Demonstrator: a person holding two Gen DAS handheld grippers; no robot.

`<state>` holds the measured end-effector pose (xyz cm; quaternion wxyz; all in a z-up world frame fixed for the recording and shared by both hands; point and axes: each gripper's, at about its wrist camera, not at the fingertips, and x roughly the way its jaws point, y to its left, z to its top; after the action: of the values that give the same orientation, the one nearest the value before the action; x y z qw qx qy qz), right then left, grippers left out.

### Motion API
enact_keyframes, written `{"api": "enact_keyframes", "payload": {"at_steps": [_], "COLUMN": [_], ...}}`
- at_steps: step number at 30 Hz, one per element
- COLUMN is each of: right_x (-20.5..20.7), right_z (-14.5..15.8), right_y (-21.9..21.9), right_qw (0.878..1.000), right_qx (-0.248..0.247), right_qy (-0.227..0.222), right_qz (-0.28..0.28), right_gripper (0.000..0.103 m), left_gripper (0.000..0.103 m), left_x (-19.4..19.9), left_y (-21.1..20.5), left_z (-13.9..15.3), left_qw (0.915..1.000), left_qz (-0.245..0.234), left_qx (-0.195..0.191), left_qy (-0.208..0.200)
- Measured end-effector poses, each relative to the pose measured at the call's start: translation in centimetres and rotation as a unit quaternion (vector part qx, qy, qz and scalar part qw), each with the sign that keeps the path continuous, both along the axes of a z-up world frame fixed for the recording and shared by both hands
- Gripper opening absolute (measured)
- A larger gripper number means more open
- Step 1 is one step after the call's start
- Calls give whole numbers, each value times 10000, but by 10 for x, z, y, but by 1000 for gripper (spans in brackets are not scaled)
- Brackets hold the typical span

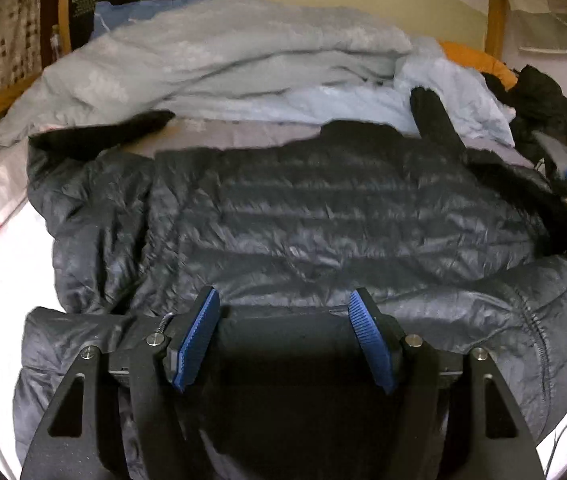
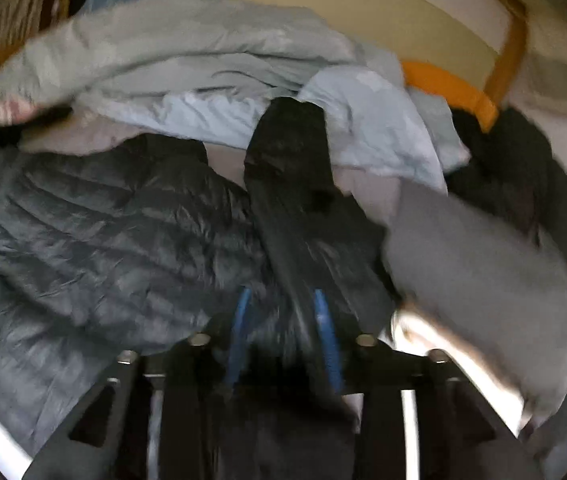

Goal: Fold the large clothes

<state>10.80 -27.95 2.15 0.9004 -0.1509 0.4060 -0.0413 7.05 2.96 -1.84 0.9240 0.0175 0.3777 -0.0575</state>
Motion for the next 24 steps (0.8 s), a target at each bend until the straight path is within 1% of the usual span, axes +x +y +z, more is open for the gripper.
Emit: {"api": "enact_keyframes", "payload": {"at_steps": [1, 3, 5, 6, 8, 10, 11, 12, 13, 14, 15, 18, 19, 20, 21, 22, 23, 24], "right_x": [12, 41, 73, 78, 97, 104, 106, 108, 108, 105, 98, 77, 61, 48, 39, 19, 8, -12], "right_z": [-4, -16, -33, -39, -51, -56, -57, -58, -58, -55, -49, -31, -23, -18, -15, -10, -7, -2], "right_y": [4, 11, 20, 20, 24, 21, 17, 12, 8, 2, -2, -10, -10, -8, -6, -4, -3, -6], "right_qw": [9999, 9990, 9956, 9942, 9902, 9884, 9885, 9885, 9886, 9900, 9924, 9950, 9963, 9973, 9981, 9991, 9994, 9996], "right_qx": [-33, -85, -564, -723, -1127, -1249, -1218, -1125, -1050, -873, -697, -370, -221, -184, -171, -109, -46, 125], "right_qy": [96, 304, 503, 499, 460, 479, 487, 564, 608, 576, 441, 95, -44, -91, -95, -129, -155, -171], "right_qz": [-54, -324, -558, -625, -688, -722, -757, -838, -896, -942, -917, -919, -829, -707, -584, -381, -298, -167], "right_gripper": [56, 56, 56, 56, 56, 54, 47, 21, 6, 6, 5, 4, 4, 4, 4, 4, 4, 4], "left_gripper": [66, 66, 66, 66, 66, 66, 66, 66, 66, 66, 66, 66, 66, 66, 66, 66, 66, 66], "left_x": [1, 1, 1, 0, 1, 2, 2, 1, 1, 1, 1, 0, -1, -1, -1, -1, -2, -2], "left_y": [-2, -7, -13, -14, -16, -10, -7, -6, -4, -3, -3, -5, -6, -8, -8, -9, -9, -9], "left_z": [-2, -4, -8, -9, -10, -8, -7, -6, -4, -4, -4, -5, -4, -4, -4, -3, -3, -2], "left_qw": [10000, 9997, 9988, 9985, 9986, 9993, 9995, 9997, 9999, 9999, 9999, 9997, 9997, 9996, 9995, 9995, 9995, 9997], "left_qz": [-5, -27, -35, -47, -69, -38, -21, -22, -16, -1, 18, 14, 8, -10, -34, -65, -82, -90], "left_qx": [88, 257, 473, 533, 522, 383, 301, 223, 152, 138, 152, 229, 263, 291, 305, 307, 286, 240], "left_qy": [-11, -48, -92, -99, -63, 26, 61, 72, 71, 65, 54, 33, 15, 8, 18, 34, 48, 59]}}
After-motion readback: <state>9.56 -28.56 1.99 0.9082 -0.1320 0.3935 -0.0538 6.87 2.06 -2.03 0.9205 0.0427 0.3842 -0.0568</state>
